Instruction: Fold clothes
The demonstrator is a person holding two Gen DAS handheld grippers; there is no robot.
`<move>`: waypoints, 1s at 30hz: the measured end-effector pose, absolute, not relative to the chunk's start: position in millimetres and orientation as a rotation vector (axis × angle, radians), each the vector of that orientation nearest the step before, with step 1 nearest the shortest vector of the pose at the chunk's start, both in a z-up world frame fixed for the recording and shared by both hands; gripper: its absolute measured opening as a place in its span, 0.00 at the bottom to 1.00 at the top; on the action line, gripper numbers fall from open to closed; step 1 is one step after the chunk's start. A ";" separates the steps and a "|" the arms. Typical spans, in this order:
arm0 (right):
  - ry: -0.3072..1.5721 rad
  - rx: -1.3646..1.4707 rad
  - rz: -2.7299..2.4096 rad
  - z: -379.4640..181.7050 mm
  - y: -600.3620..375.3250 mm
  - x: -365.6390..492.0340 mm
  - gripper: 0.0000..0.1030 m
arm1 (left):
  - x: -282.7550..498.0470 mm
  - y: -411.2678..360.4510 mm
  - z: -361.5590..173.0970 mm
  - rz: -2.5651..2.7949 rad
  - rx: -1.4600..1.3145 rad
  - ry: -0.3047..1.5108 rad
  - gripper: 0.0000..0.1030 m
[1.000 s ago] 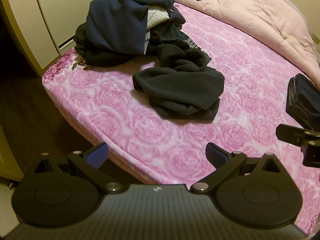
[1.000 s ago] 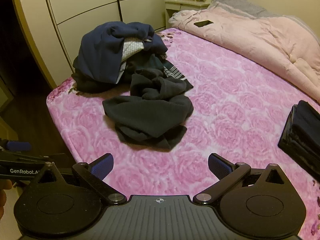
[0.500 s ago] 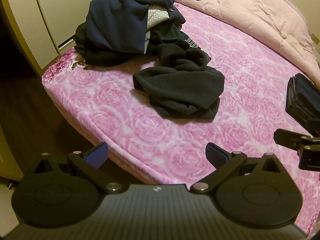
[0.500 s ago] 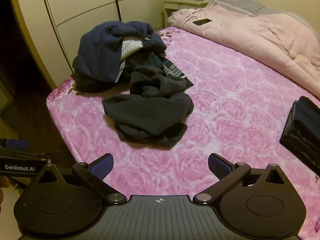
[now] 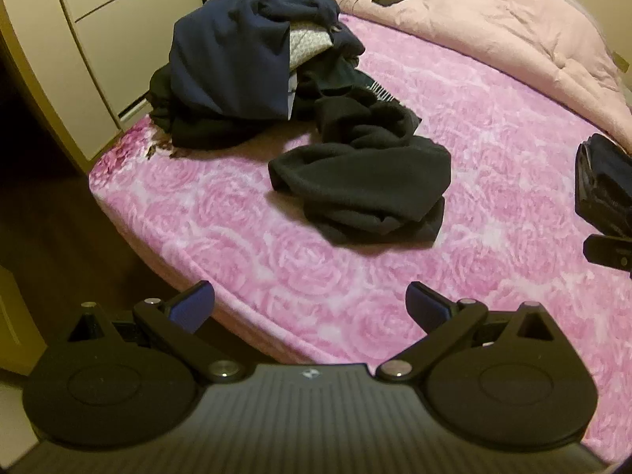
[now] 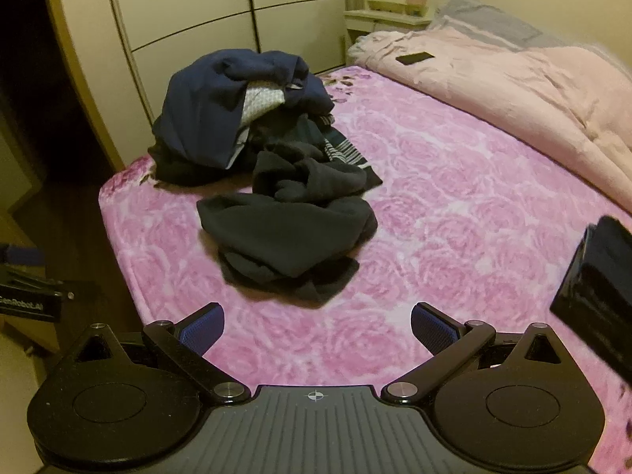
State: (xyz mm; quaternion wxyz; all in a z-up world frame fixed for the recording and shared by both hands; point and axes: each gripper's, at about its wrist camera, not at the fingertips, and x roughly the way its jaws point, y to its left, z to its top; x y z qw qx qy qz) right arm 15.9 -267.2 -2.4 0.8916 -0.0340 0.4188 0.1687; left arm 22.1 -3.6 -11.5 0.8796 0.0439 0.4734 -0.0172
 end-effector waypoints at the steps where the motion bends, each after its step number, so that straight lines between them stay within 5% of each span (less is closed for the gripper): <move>1: 0.856 -0.083 0.366 -4.1 -268.7 19.8 1.00 | 22.4 -4.0 -12.5 -0.037 0.096 0.980 0.99; 14: 0.917 -0.194 0.378 -49.5 -228.9 134.3 1.00 | 103.6 -5.8 -53.0 -0.196 0.318 0.945 0.98; 30: 1.047 -0.316 0.345 -165.9 -151.9 333.7 0.99 | 279.7 9.5 -188.6 -0.614 0.526 1.036 0.73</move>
